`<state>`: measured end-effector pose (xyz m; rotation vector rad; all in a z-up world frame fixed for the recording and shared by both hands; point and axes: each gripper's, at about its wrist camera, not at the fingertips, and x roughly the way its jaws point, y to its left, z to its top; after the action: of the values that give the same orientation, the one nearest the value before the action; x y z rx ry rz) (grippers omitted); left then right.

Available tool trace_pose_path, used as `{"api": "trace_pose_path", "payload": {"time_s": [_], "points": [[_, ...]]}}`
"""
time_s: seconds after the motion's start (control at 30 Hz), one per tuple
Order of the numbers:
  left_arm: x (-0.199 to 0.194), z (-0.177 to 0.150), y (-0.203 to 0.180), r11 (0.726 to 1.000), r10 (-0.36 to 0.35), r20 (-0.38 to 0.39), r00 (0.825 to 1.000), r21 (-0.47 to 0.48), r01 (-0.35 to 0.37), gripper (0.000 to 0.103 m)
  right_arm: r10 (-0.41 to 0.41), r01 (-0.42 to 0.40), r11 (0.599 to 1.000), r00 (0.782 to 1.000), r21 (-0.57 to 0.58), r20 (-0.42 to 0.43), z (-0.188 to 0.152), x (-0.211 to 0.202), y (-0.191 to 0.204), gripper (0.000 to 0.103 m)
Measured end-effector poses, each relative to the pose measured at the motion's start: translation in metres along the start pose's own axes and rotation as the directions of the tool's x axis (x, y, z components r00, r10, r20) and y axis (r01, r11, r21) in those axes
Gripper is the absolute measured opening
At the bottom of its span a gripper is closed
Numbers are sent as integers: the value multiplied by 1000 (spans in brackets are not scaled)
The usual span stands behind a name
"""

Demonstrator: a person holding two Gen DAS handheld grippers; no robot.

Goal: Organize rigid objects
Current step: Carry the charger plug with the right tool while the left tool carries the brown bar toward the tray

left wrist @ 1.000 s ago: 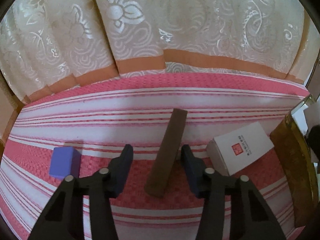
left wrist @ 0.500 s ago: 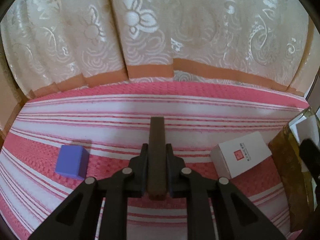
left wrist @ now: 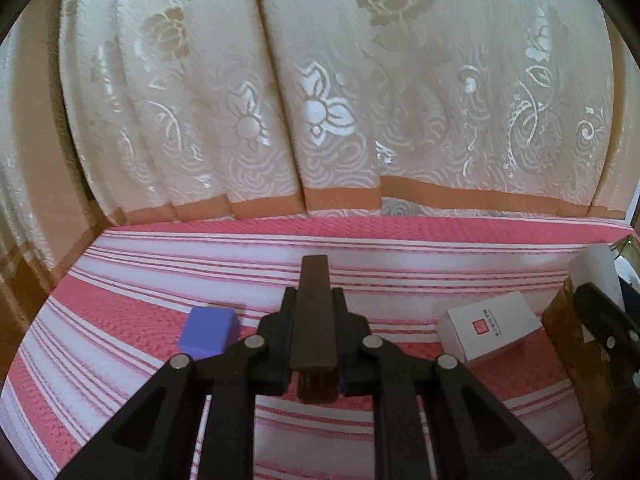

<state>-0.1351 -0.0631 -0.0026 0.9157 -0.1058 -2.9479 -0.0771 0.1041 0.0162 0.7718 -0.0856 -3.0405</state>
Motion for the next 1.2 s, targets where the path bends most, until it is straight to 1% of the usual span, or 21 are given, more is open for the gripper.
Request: {"api": "trace_pose_path", "payload": {"time_s": [0.23,0.5,0.8,1.2], "points": [[-18,-10,4,1000,21,26,999,-20,-20,14,5,-4,1000,1000,-23,17,-1,-5,6,41],[-35,-20,9,998,29,50,998,-55,-26,14,7,-6,999,1000,-33,20,-4,-9,10,41],[-45,-26,8,998,19,55,998,-67,-15,14,6,-5,998,1000,-61,25,-12,-20,13,41],[-63,-37,0,997,8,68,998,-78,-3,14,7,-5,998,1000,-67,29,-19,-35,6,41]]}}
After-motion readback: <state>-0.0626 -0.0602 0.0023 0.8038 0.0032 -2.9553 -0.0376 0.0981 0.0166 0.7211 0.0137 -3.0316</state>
